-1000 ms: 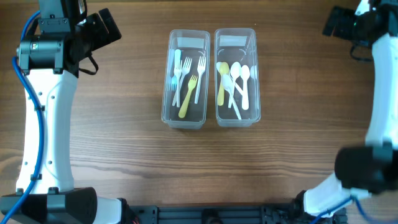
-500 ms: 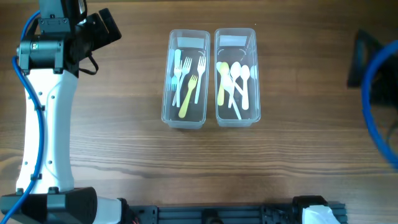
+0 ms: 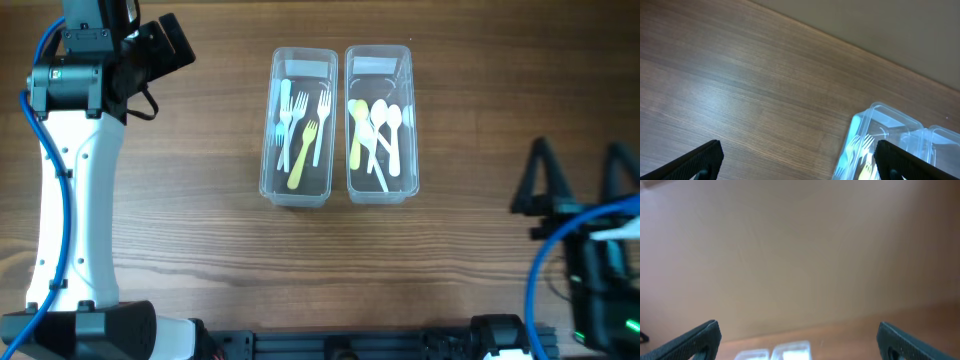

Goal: Pack container

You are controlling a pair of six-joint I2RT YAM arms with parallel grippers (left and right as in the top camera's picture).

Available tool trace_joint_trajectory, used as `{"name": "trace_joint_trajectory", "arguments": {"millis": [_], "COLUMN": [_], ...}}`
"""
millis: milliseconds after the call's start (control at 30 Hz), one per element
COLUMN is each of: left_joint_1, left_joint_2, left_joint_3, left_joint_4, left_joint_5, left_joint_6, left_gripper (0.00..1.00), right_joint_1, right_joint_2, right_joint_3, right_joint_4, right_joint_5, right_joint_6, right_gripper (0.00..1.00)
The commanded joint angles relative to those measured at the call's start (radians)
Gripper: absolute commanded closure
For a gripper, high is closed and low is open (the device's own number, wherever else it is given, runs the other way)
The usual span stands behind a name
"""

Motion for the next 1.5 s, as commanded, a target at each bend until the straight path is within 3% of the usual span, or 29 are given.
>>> {"name": "trace_joint_trajectory", "arguments": {"millis": [0, 167, 333, 1000, 1467], "left_joint_1": [0.006, 0.006, 0.006, 0.006, 0.006], "left_joint_2": [0.006, 0.006, 0.006, 0.006, 0.006], "left_joint_3": [0.002, 0.002, 0.002, 0.002, 0.002], "left_joint_4": [0.0, 0.0, 0.0, 0.0, 0.0], "left_joint_5": [-0.01, -0.01, -0.01, -0.009, -0.01], "left_joint_6": [-0.002, -0.002, -0.002, -0.002, -0.002], "left_gripper": [0.0, 0.0, 0.0, 0.0, 0.0], "right_joint_1": [0.003, 0.003, 0.003, 0.003, 0.003], "right_joint_2": [-0.108, -0.18, -0.19, -0.397, -0.444], "right_joint_3": [-0.221, -0.454, -0.56, -0.831, -0.904], "right_joint_4": [0.111, 0.333, 0.44, 0.431, 0.426], "right_joint_5": [-0.005, -0.014, -0.048, -0.058, -0.058], "right_joint_6": [0.187, 0.126, 0.003, -0.026, -0.047], "right_gripper": [0.0, 0.0, 0.0, 0.0, 0.0]}}
